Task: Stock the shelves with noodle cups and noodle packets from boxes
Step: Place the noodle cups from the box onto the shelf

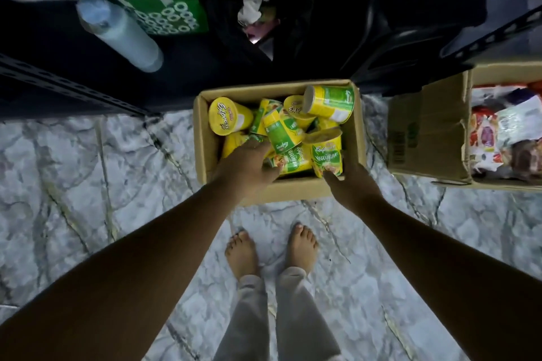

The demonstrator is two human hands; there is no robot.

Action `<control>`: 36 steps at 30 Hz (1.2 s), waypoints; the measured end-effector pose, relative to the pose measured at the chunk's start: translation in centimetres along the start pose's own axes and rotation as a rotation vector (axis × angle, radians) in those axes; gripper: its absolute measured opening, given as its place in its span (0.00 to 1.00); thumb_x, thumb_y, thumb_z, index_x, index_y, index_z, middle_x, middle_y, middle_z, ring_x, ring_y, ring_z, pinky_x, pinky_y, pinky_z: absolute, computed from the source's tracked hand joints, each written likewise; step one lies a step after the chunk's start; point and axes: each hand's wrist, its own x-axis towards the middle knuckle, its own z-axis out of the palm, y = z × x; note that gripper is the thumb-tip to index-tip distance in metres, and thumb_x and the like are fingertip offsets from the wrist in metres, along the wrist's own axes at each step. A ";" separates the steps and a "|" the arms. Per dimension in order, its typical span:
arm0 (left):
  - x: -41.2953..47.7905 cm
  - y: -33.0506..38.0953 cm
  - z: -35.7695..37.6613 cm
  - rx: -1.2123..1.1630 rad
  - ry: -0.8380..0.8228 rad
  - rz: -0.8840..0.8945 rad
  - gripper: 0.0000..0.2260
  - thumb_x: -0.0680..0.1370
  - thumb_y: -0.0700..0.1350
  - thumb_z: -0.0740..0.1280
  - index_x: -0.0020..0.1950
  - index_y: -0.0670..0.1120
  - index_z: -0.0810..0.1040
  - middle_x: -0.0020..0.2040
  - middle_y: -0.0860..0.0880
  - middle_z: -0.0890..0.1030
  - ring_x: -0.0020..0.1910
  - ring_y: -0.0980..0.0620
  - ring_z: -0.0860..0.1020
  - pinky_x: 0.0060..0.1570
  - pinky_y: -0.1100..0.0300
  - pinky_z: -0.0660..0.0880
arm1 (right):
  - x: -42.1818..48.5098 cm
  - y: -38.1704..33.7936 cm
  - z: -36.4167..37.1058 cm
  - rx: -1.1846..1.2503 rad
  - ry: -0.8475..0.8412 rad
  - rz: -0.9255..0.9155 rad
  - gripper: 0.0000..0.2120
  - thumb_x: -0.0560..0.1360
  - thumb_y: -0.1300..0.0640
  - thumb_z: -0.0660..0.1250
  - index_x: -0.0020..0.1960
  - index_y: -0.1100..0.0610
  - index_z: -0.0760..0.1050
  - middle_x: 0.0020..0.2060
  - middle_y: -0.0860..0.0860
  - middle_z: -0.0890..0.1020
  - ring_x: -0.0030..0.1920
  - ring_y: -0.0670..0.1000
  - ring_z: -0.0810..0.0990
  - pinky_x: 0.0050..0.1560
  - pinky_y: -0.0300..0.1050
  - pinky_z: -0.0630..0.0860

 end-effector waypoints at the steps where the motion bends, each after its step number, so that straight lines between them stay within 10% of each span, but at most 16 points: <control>1: 1.5 -0.1 0.8 0.002 0.015 0.005 0.32 0.80 0.59 0.68 0.81 0.48 0.65 0.79 0.44 0.66 0.76 0.43 0.67 0.69 0.49 0.71 | 1.3 0.5 0.5 0.033 0.054 -0.020 0.36 0.79 0.44 0.67 0.81 0.48 0.54 0.71 0.60 0.74 0.64 0.65 0.77 0.58 0.56 0.76; 11: 10.5 -0.8 6.5 0.196 0.128 0.001 0.46 0.70 0.57 0.79 0.80 0.61 0.53 0.82 0.40 0.42 0.79 0.32 0.54 0.68 0.32 0.69 | 8.4 2.6 4.3 0.228 0.204 -0.251 0.37 0.72 0.46 0.77 0.75 0.49 0.64 0.71 0.54 0.70 0.70 0.56 0.72 0.66 0.52 0.73; 16: 11.7 -1.2 7.9 -0.060 0.323 0.072 0.31 0.76 0.47 0.76 0.75 0.56 0.66 0.82 0.39 0.48 0.62 0.33 0.78 0.52 0.53 0.79 | 9.0 4.0 5.2 0.291 0.243 -0.272 0.32 0.71 0.42 0.77 0.67 0.49 0.65 0.63 0.54 0.74 0.59 0.55 0.78 0.57 0.50 0.77; 21: 10.3 -2.1 6.8 -0.350 0.437 0.115 0.21 0.83 0.45 0.68 0.75 0.48 0.71 0.73 0.41 0.70 0.68 0.45 0.72 0.63 0.52 0.74 | 8.4 3.9 4.1 0.287 0.227 -0.261 0.28 0.69 0.42 0.79 0.61 0.45 0.66 0.60 0.51 0.77 0.56 0.52 0.80 0.53 0.49 0.78; 27: 4.7 -2.7 4.8 -0.517 0.380 -0.061 0.18 0.85 0.52 0.64 0.74 0.50 0.72 0.57 0.52 0.80 0.51 0.55 0.78 0.44 0.71 0.73 | 5.1 2.6 2.9 0.263 0.220 -0.413 0.28 0.64 0.50 0.83 0.55 0.49 0.69 0.59 0.48 0.73 0.56 0.45 0.74 0.52 0.36 0.70; 31: 3.1 -5.3 4.3 -0.505 0.292 -0.165 0.19 0.82 0.56 0.66 0.72 0.52 0.73 0.63 0.49 0.80 0.59 0.47 0.79 0.57 0.52 0.77 | 3.2 2.0 3.6 0.216 0.130 -0.511 0.39 0.63 0.54 0.84 0.69 0.45 0.70 0.66 0.51 0.64 0.65 0.42 0.70 0.59 0.22 0.65; 36: 3.2 -6.2 5.5 -0.490 0.142 -0.306 0.18 0.83 0.47 0.65 0.72 0.52 0.67 0.66 0.40 0.75 0.60 0.33 0.79 0.47 0.39 0.83 | 3.2 1.8 5.3 0.061 0.079 -0.514 0.49 0.65 0.46 0.81 0.80 0.41 0.60 0.70 0.56 0.60 0.72 0.60 0.69 0.72 0.44 0.69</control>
